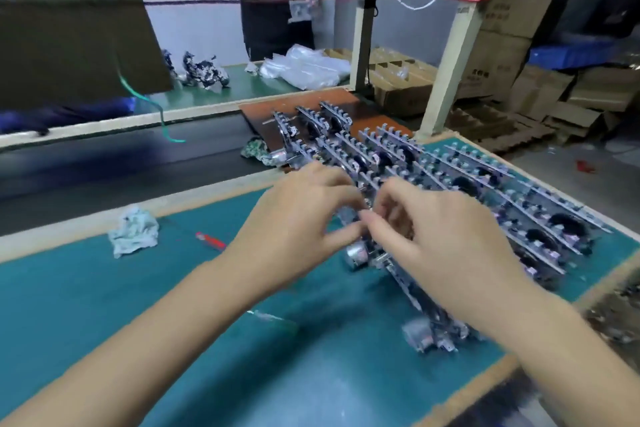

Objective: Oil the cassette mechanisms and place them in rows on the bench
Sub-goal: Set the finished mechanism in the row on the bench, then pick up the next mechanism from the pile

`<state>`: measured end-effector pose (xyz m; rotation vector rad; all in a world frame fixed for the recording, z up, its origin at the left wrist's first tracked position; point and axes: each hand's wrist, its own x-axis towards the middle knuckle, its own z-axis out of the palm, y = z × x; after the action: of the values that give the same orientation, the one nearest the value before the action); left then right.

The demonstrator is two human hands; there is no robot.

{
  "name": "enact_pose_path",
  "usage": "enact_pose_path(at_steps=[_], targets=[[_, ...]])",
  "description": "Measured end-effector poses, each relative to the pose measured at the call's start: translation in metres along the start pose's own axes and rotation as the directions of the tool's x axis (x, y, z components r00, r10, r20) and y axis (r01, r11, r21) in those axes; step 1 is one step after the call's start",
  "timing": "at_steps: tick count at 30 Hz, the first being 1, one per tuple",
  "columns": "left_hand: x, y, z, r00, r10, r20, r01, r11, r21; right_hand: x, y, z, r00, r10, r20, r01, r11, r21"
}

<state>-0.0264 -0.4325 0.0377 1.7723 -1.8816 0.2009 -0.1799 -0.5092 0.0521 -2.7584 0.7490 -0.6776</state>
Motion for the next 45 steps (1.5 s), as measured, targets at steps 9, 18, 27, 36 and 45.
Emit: enact_pose_path(at_steps=[9, 18, 27, 36, 45], targets=[[-0.231, -0.03, -0.054, 0.71, -0.698, -0.087, 0.701, 0.713, -0.004, -0.011, -0.15, 0.125, 0.806, -0.429, 0.408, 0.367, 0.903, 0.224], [-0.387, -0.018, -0.141, 0.541, -0.724, -0.428, 0.827, 0.367, 0.425, -0.018, -0.324, 0.198, 0.449, -0.815, 0.367, 0.598, 0.579, 0.554], [-0.464, -0.006, -0.19, 0.073, -0.86, -0.504, 0.89, -0.172, 0.422, -0.028, -0.438, 0.224, 0.111, -0.994, -0.011, 0.98, 0.107, 0.168], [-0.41, -0.008, -0.178, 0.594, -0.713, -0.373, 0.742, 0.308, 0.595, 0.001, -0.352, 0.195, 0.277, -0.958, 0.073, 0.823, 0.275, 0.498], [-0.267, -0.034, -0.084, 0.952, -0.26, -0.16, 0.304, 0.754, 0.582, 0.002, -0.158, 0.144, 0.701, -0.711, 0.053, 0.689, 0.695, 0.206]])
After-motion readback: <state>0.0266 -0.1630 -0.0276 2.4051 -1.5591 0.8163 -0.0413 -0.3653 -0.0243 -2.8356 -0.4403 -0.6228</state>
